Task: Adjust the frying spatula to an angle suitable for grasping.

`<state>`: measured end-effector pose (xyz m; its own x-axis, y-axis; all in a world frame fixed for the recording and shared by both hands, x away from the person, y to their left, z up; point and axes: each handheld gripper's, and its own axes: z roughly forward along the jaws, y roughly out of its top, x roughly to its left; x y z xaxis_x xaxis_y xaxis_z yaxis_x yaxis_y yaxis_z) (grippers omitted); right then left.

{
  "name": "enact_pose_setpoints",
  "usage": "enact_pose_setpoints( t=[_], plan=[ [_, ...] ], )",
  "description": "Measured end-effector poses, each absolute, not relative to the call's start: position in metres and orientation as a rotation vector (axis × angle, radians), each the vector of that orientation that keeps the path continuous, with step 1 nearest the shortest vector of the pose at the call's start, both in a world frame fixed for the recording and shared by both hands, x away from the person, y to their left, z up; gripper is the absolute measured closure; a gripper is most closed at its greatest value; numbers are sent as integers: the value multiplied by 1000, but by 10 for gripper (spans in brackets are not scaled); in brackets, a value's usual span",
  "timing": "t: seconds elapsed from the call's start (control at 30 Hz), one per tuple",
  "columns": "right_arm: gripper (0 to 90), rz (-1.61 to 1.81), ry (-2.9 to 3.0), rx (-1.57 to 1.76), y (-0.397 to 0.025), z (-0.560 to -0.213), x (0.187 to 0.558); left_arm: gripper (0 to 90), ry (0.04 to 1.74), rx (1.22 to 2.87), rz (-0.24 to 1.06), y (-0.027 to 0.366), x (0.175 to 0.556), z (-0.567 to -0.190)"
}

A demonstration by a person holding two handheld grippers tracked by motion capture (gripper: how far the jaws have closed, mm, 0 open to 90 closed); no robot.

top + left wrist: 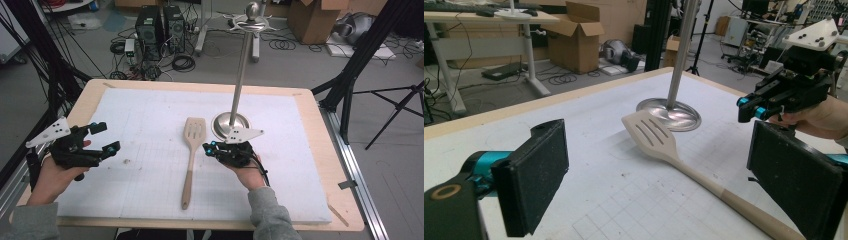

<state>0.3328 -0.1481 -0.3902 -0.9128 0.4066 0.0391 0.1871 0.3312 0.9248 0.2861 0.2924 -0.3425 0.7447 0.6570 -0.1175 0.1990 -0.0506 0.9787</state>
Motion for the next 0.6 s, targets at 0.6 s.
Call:
enact_pose_setpoints(
  t=[0.6],
  plan=[
    [894,1567,2501,557,-116,-417,349,101,715,1631,425,291,288,-347]
  ],
)
